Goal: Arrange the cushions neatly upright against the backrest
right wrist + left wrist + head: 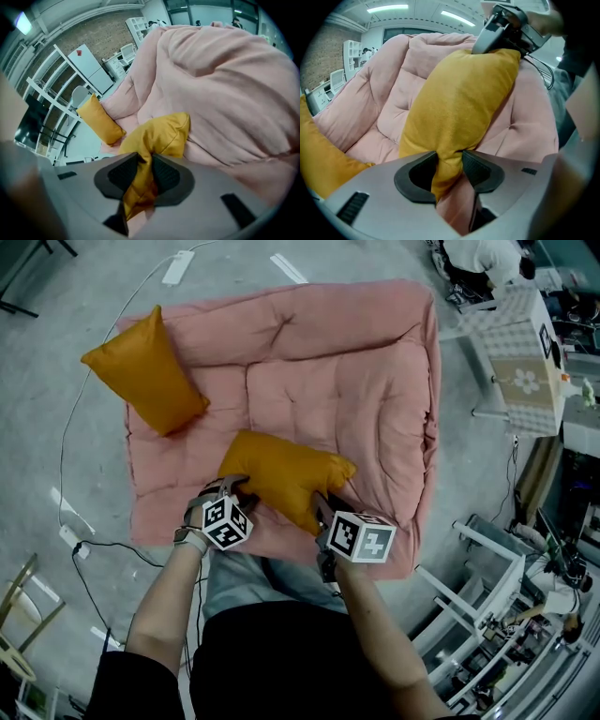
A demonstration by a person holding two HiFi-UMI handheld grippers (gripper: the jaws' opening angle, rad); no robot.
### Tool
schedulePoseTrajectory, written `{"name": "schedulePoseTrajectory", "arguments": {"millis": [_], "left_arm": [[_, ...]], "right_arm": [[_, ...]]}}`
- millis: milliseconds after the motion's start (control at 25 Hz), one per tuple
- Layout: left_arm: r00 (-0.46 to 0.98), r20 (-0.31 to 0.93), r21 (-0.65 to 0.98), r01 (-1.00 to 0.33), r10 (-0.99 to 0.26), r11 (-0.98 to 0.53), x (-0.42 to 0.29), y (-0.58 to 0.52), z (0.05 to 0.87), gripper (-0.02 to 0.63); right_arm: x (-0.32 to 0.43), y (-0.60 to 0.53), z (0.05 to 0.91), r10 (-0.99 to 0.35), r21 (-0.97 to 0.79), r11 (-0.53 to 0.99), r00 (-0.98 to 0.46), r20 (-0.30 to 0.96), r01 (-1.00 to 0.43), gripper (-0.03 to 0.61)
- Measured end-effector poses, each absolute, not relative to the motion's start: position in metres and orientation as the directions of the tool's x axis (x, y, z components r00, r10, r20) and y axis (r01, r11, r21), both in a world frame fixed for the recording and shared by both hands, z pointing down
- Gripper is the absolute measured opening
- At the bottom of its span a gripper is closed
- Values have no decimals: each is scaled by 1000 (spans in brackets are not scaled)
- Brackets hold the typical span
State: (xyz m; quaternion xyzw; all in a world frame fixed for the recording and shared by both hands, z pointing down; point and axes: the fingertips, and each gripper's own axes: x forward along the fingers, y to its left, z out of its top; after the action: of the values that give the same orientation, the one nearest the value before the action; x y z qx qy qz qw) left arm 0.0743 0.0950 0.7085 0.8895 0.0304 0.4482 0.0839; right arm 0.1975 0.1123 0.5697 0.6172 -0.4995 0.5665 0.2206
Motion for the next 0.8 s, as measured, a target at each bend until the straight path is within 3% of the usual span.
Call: {"name": "schedulePoseTrajectory", "arguments": {"millis": [160, 280, 560, 800], "left_arm": [[585, 800, 185, -30, 133, -982, 78, 93, 714, 200], [575, 807, 191, -38, 134, -981, 74, 92, 709, 222], [546, 825, 212, -58, 147, -976, 57, 103, 688, 259], [595, 804, 195, -264, 0, -945, 30, 76, 648, 261]], "right_arm": [[197, 109, 573, -377, -274, -371, -126, 918, -887, 120], [197, 107, 559, -390, -290, -347, -144, 910, -892, 165], [212, 103, 510, -459, -144, -149, -60, 886, -978, 184], [181, 44, 472, -567, -182, 132, -224, 792, -975, 244]]}}
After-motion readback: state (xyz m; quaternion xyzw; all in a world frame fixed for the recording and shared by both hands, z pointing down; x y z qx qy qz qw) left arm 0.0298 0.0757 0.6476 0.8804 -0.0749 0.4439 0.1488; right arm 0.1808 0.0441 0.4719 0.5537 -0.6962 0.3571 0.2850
